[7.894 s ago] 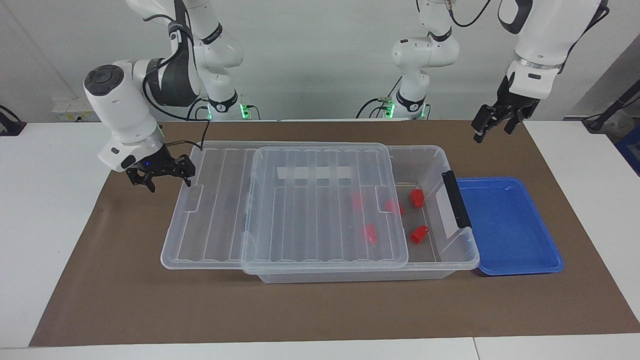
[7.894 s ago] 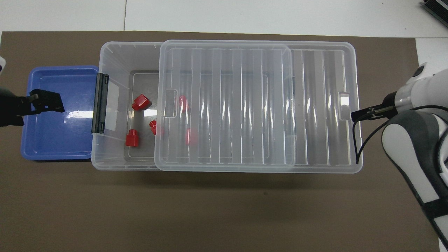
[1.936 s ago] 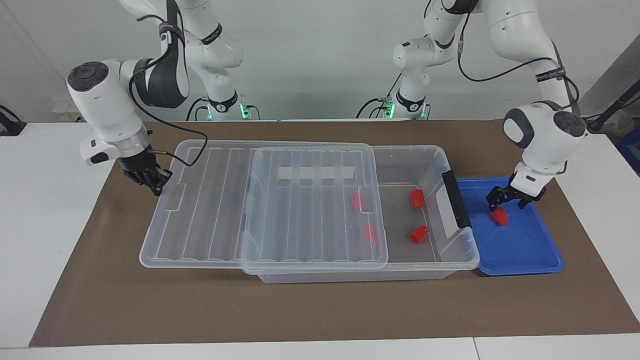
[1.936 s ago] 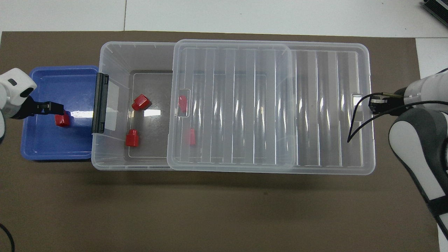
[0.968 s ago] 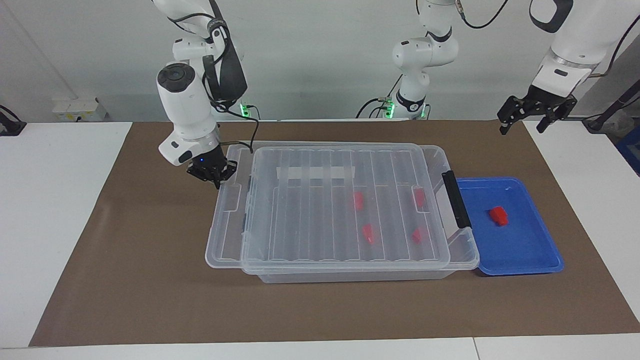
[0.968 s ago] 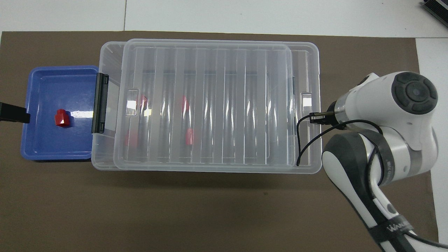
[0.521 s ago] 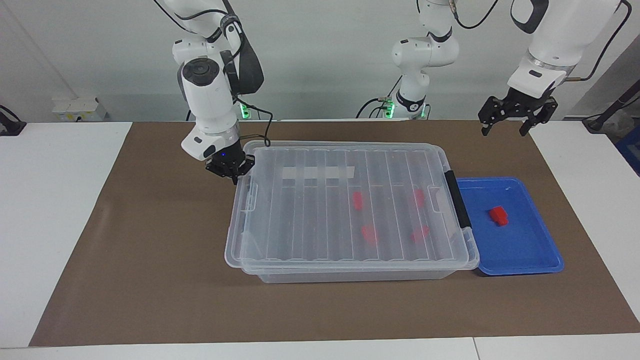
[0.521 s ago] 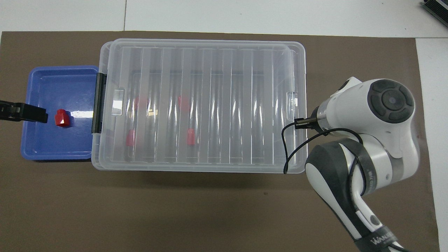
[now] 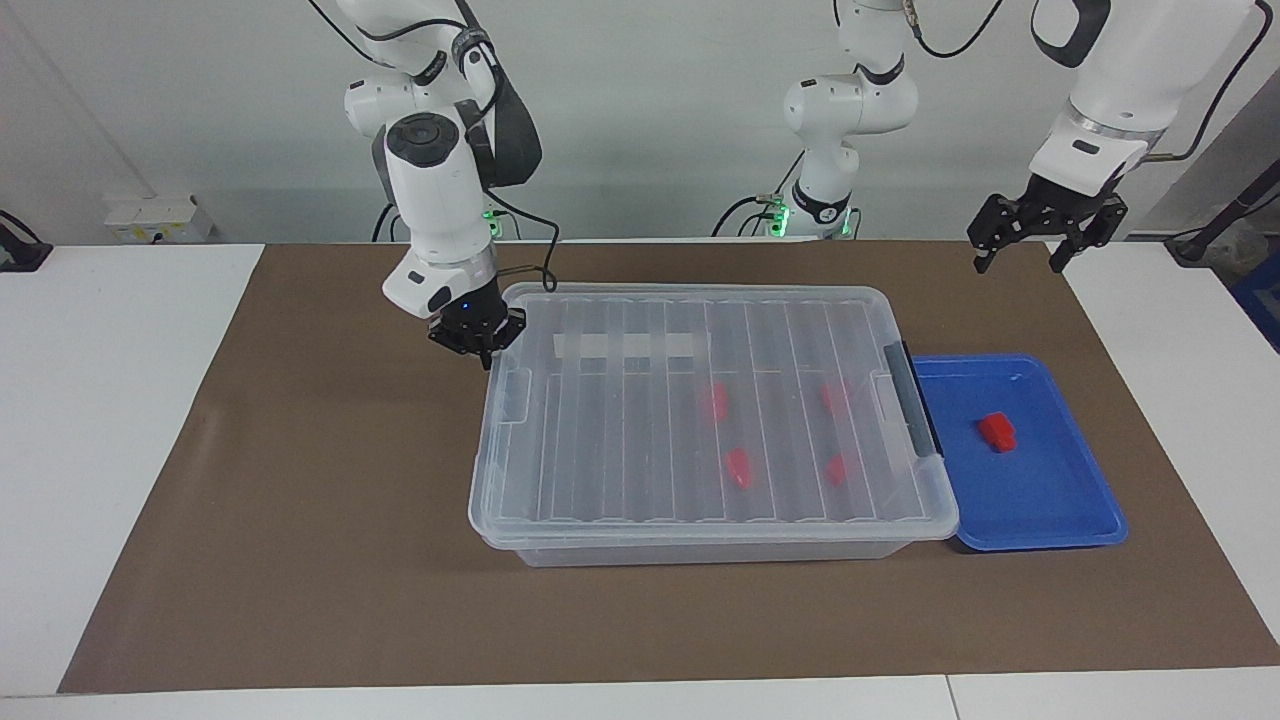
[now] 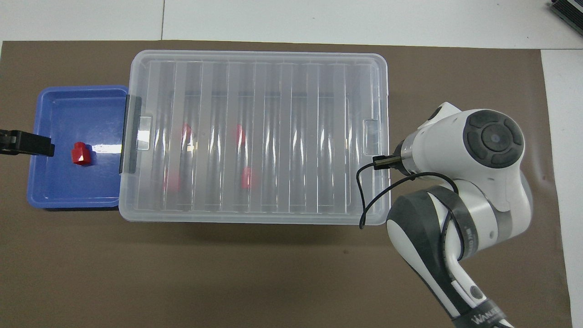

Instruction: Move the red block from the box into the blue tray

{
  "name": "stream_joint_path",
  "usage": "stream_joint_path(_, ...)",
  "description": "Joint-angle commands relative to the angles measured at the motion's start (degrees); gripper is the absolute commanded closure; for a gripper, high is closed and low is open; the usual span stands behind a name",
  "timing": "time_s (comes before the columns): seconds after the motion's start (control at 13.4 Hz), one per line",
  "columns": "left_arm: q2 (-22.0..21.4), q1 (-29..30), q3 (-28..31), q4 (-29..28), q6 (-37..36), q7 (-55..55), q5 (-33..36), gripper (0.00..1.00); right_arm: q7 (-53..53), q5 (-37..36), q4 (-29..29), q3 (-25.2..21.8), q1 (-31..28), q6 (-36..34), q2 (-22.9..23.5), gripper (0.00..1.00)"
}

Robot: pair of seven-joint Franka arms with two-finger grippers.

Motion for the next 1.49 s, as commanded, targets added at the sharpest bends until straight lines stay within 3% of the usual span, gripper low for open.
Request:
stream_joint_path(0.0,-0.91,-7.37,7.78,-1.79,2.09,0.07,-0.54,0.0,0.79,0.33,-0.54,-0.04,-0.7,0.42,-1.12,1.0)
stream_joint_path(0.37,-1.62,-8.09,7.54,-3.19,3.22,0.07,-0.54,0.0,3.35,0.33,-0.45,-0.4,-4.82,-3.43,-3.31,1.0)
stream_joint_path(0.45,-1.88,-8.61,7.54,-3.81,4.28,-0.11,-0.45,0.0,2.99,0.33,-0.45,-0.31,-5.88,-5.19,-4.1,0.45)
stream_joint_path(0.52,-1.88,-8.53,7.54,-4.16,4.29,0.07,-0.45,0.0,3.69,0.33,-0.19,-0.4,-6.58,-5.99,-4.54,0.0)
stream_joint_path(0.67,-1.88,-8.62,7.54,-4.07,4.29,0.07,-0.54,0.0,3.26,0.33,1.65,-0.57,-8.16,-9.23,-5.25,0.0)
stream_joint_path(0.97,-1.88,-9.41,6.31,-4.07,4.46,0.07,-0.45,0.0,3.16,0.33,12.27,-0.66,-9.14,-17.32,-3.85,0.0)
stream_joint_path(1.41,-2.23,-7.92,4.12,-4.07,4.38,0.15,-0.54,0.0,-0.24,-0.37,19.06,-0.75,-10.54,-24.8,-3.58,0.0)
